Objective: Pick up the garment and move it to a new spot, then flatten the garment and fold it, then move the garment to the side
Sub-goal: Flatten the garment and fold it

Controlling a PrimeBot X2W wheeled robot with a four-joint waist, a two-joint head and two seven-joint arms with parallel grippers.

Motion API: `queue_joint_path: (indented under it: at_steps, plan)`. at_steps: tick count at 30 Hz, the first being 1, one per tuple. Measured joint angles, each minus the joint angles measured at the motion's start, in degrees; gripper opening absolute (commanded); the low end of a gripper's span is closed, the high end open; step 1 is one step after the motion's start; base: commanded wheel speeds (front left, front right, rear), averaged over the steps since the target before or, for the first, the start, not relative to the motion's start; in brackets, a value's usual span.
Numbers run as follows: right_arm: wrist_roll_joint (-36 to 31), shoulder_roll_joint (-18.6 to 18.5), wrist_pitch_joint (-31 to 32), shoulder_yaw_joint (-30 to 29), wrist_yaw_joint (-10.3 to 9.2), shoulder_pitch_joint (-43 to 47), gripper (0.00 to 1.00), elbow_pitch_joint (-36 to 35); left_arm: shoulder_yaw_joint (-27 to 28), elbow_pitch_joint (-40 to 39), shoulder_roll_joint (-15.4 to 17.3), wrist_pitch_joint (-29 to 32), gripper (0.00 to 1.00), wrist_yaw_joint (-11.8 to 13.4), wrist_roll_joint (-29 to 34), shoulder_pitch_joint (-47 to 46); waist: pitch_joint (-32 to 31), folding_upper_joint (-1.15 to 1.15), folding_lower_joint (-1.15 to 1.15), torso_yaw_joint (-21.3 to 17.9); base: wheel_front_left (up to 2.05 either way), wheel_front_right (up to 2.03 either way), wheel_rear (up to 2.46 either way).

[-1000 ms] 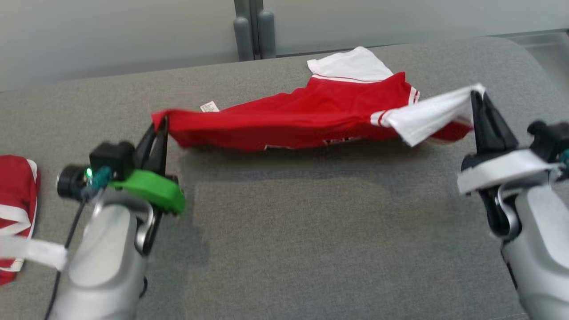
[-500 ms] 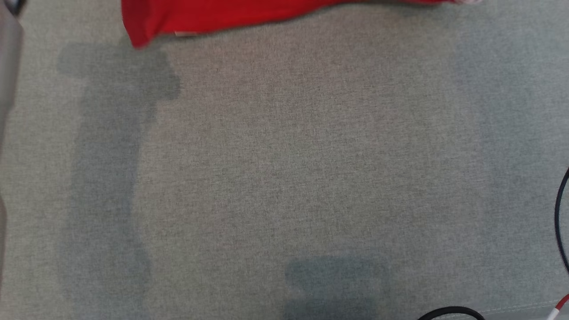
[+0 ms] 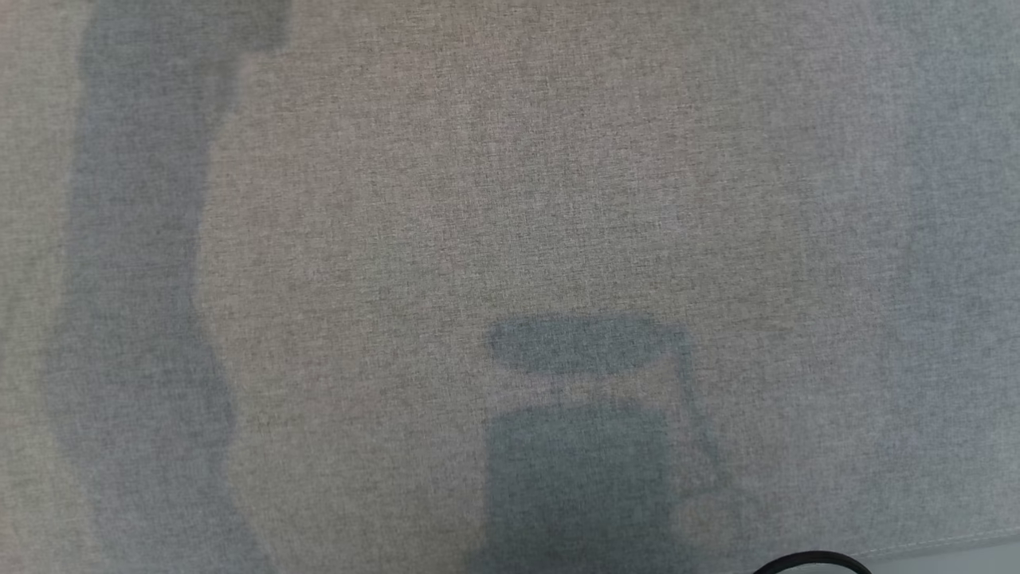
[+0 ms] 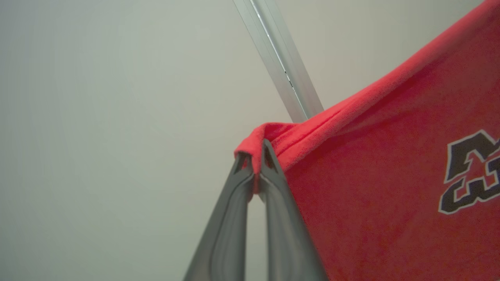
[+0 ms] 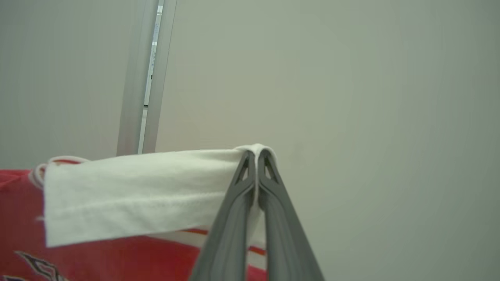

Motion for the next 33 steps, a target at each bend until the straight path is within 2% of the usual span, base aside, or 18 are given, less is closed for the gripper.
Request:
queue_joint_path:
  at_steps: [3,6,11,15,16,20,23,33]
  plan:
    - [2.8,0.4,0.0,1.5,-0.01,6.3,0.00,-1.6,0.8,-0.5,0.0,0.0,0.00,-0.5,-1.3,7.5,0.4,0.00,0.00,-0.3,0.00,0.00,0.00]
    - [7.5,0.3,0.0,3.9,0.00,14.9,0.00,-6.2,2.6,-1.9,-0.8,0.0,0.00,-0.9,-3.5,16.9,0.3,0.00,0.00,-0.3,0.00,0.00,0.00]
    - [14.1,-2.5,0.0,5.2,0.00,35.6,0.00,-14.7,7.2,-6.5,-4.4,0.0,0.00,-1.1,-6.7,34.7,-1.5,0.00,-0.01,0.0,0.00,0.00,0.00]
    - [18.7,-2.4,0.0,1.9,0.02,53.7,0.00,-17.9,12.1,-7.3,-8.5,0.0,0.00,-1.7,-8.7,50.2,-4.6,0.00,-0.01,0.2,0.00,0.00,0.00]
    - [19.8,-2.3,0.0,1.2,0.01,57.5,0.00,-18.3,11.8,-6.7,-8.7,0.0,0.00,-2.4,-8.3,53.1,-5.6,0.00,-0.02,0.3,0.00,0.00,0.00]
    - [19.1,-2.3,0.0,1.5,0.03,69.7,0.00,-19.3,14.6,-6.8,-10.9,0.0,0.00,-3.0,-7.6,61.9,-9.9,0.00,-0.02,0.4,0.00,0.00,0.00]
    - [20.5,-0.9,0.0,0.7,0.04,75.4,0.00,-18.9,17.3,-6.7,-12.7,-0.1,0.00,-3.5,-7.7,67.5,-13.5,0.00,-0.02,0.2,0.00,0.00,0.00]
    - [24.0,-1.2,0.0,4.2,0.03,87.0,0.00,-16.2,19.7,-5.6,-15.4,0.0,0.00,-3.9,-6.3,81.1,-25.3,0.00,-0.02,-0.4,0.00,0.00,0.00]
